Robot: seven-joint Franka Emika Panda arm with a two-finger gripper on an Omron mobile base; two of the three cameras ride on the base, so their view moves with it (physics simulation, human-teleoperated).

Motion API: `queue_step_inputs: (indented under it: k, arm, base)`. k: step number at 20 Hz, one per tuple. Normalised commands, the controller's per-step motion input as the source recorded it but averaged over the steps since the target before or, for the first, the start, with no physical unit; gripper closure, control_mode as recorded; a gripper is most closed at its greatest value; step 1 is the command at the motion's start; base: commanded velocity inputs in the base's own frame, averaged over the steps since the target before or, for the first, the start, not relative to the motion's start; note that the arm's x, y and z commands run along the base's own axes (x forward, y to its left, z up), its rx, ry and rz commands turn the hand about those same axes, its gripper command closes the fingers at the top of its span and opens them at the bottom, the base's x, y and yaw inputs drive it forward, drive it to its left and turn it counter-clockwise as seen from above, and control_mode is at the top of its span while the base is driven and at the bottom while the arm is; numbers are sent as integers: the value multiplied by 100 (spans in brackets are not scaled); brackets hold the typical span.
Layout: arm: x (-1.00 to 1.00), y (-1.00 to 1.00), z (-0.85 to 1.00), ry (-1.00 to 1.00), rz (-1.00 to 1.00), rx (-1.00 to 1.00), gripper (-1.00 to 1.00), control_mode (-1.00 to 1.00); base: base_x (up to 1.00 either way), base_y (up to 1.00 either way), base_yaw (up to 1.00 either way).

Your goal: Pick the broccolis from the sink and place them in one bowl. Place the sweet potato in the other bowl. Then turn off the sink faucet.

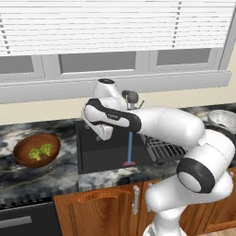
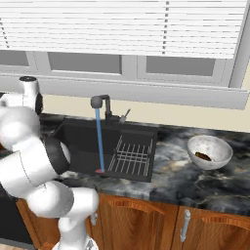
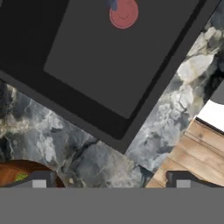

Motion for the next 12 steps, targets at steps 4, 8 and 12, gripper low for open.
queue_step_inputs:
  k: [4, 8, 12]
  arm:
    - [-4, -83, 86, -1, 25, 7, -100, -100]
    - [0, -76, 93, 0, 22, 4, -100, -100]
    - [-22, -83, 18, -10, 14, -1, -100, -100]
  base:
    - [0, 0, 0]
    - [0, 0, 0]
    - [0, 0, 0]
